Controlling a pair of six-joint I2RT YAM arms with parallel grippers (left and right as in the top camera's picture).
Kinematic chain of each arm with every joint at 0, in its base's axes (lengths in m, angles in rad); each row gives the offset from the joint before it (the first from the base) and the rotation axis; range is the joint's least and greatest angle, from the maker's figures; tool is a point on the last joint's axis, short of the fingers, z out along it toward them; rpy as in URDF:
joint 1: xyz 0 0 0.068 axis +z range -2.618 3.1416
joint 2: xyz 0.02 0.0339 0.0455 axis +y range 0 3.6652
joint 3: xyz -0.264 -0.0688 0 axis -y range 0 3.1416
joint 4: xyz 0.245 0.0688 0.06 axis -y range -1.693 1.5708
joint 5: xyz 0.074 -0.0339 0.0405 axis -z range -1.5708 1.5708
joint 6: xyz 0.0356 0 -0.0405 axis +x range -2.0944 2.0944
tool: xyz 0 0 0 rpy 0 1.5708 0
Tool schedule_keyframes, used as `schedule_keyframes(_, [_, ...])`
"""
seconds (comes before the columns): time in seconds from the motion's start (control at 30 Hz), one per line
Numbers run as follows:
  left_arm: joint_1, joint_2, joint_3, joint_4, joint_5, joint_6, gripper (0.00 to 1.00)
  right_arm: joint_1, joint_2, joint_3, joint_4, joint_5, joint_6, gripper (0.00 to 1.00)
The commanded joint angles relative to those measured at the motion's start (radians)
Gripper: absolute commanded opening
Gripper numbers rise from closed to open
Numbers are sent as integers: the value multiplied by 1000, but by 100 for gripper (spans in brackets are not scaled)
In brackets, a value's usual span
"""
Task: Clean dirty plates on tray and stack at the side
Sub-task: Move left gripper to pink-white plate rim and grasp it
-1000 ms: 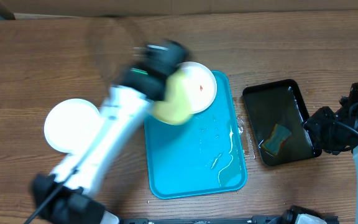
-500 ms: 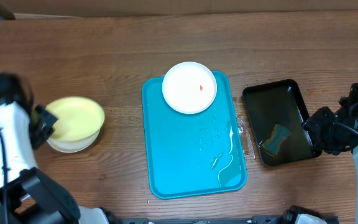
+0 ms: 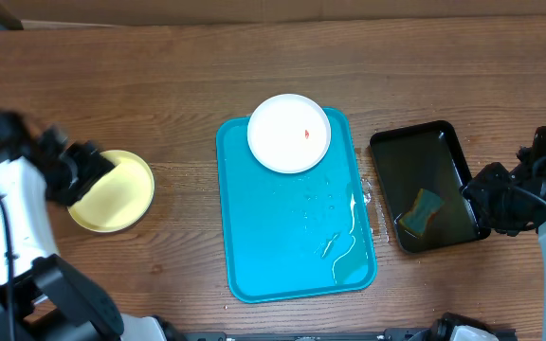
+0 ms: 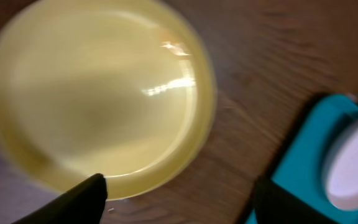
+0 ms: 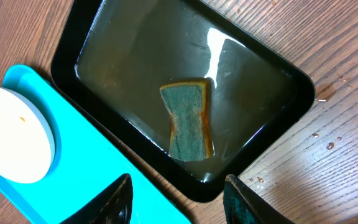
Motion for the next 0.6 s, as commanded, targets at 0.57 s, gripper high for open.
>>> schedule_keyframes(0.57, [-836,214,46,460,-432,-101,81,-3,-6,14,1,-2,-7,49])
